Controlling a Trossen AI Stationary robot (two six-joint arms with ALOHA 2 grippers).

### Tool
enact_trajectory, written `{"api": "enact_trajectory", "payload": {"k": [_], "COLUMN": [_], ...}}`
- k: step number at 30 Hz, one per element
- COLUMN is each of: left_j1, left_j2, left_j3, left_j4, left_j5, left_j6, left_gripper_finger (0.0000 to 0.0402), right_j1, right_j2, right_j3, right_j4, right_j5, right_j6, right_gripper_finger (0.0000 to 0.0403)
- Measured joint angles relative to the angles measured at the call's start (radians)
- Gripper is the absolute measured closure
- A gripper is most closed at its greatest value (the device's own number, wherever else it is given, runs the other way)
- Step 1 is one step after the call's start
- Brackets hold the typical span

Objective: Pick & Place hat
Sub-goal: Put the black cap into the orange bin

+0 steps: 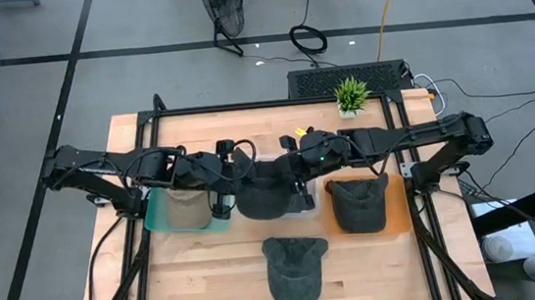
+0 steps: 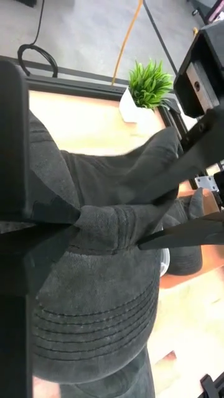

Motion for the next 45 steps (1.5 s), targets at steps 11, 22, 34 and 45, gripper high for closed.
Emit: {"api": "enact_trajectory", "payload": {"k": [11,22,34,45], "left_j1": [-0.01,-0.025,-0.033,-0.023], "left_j2": [0.0,-0.01,-0.05,-0.057], "left_j3": [0.0,-0.001,-0.001,-0.096], "left_j4": [0.008,-0.052,-0.12,0.133], "left_j5": [-0.002,-0.003,-0.007,0.004], "left_j6": [-0.023,-0.067,-0.18,-0.115], "left_gripper_finger": [0.0383,0.0284,0.0254,0.0254], "right_j1": [0.008,0.049,0.286,0.472], "right_j2": [-0.017,-0.146,-0.413,-0.631], "right_j3": [-0.002,-0.003,-0.095,-0.468], "right_j4": [0.013,-0.223,-0.455,-0.25], "right_j5": [0.006,0.031,0.03,0.081], "right_j6": [-0.093,-0.053,0.146,0.359], "right_gripper_finger": [0.0398,0.0402,0.0402,0.0403]}}
